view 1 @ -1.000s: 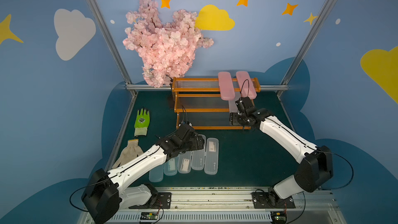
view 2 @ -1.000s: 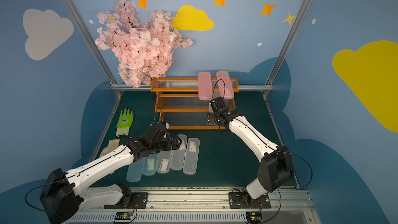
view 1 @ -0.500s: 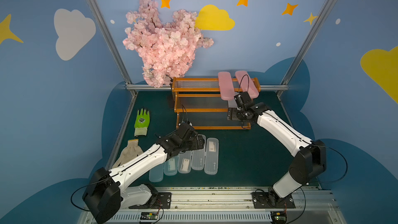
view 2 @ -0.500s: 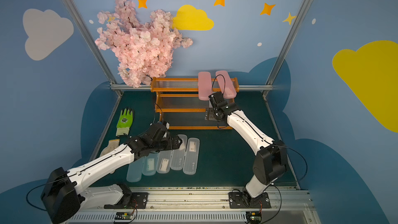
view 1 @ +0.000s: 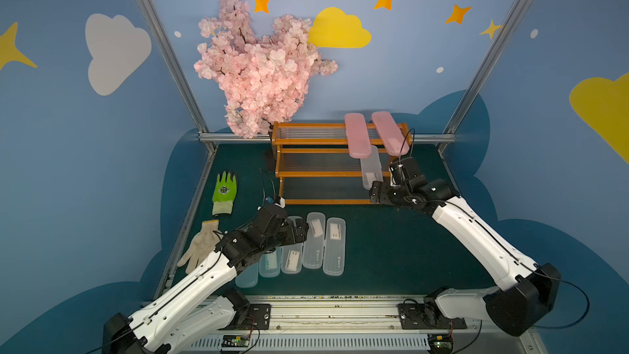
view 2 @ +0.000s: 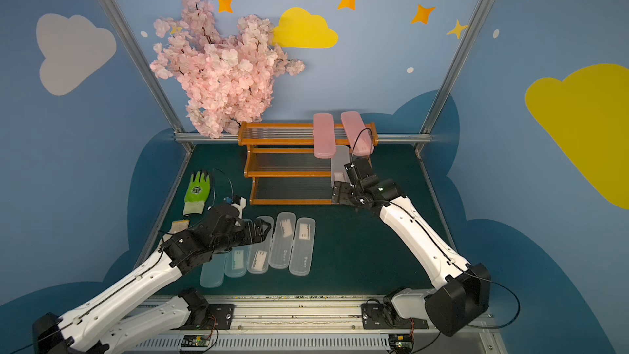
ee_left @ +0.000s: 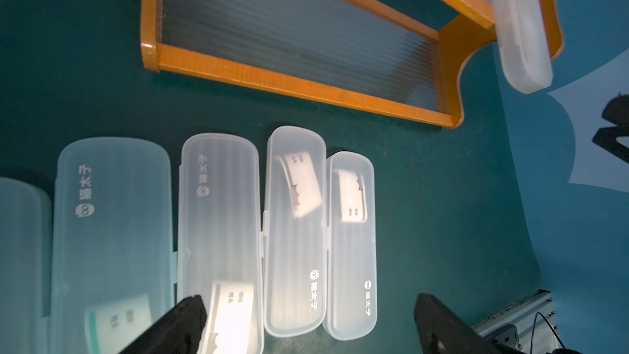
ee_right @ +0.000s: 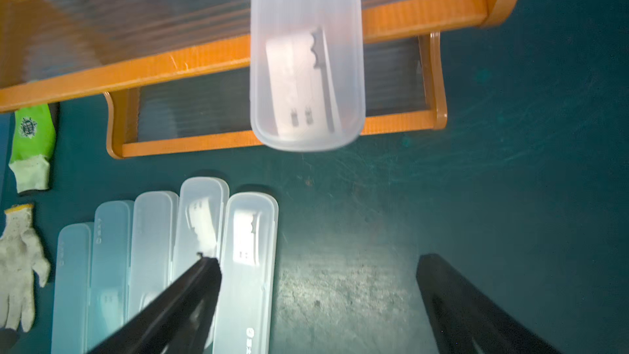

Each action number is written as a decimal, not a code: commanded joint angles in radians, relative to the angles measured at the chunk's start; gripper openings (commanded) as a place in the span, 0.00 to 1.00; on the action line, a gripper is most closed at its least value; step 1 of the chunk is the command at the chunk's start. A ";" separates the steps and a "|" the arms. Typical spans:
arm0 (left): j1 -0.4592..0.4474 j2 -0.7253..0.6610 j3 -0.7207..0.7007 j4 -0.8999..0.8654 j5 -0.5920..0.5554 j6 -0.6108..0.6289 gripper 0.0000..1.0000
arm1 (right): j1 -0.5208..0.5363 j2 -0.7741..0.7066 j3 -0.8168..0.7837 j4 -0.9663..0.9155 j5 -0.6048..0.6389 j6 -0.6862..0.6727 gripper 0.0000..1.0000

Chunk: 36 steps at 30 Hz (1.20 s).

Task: Place the pencil cases on the shelf according to color
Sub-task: Place the pencil case on the shelf, then pick up the pencil case from the center of the board.

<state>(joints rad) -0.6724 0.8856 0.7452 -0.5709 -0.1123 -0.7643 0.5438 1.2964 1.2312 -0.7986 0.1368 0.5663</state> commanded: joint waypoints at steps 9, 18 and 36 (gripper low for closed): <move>0.000 -0.047 -0.134 -0.055 0.088 -0.096 1.00 | 0.337 -0.261 -0.477 0.210 0.086 0.386 0.92; -0.023 -0.044 -0.132 -0.025 0.085 -0.131 1.00 | 0.561 -0.058 -0.480 0.261 0.124 0.517 0.94; -0.024 -0.115 -0.166 -0.061 0.036 -0.174 1.00 | 0.640 0.479 -0.069 0.096 0.057 0.396 0.96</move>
<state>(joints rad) -0.6949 0.7647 0.5610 -0.6067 -0.0647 -0.9405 1.1782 1.7309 1.1275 -0.6151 0.1967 0.9775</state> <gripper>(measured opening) 0.999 0.963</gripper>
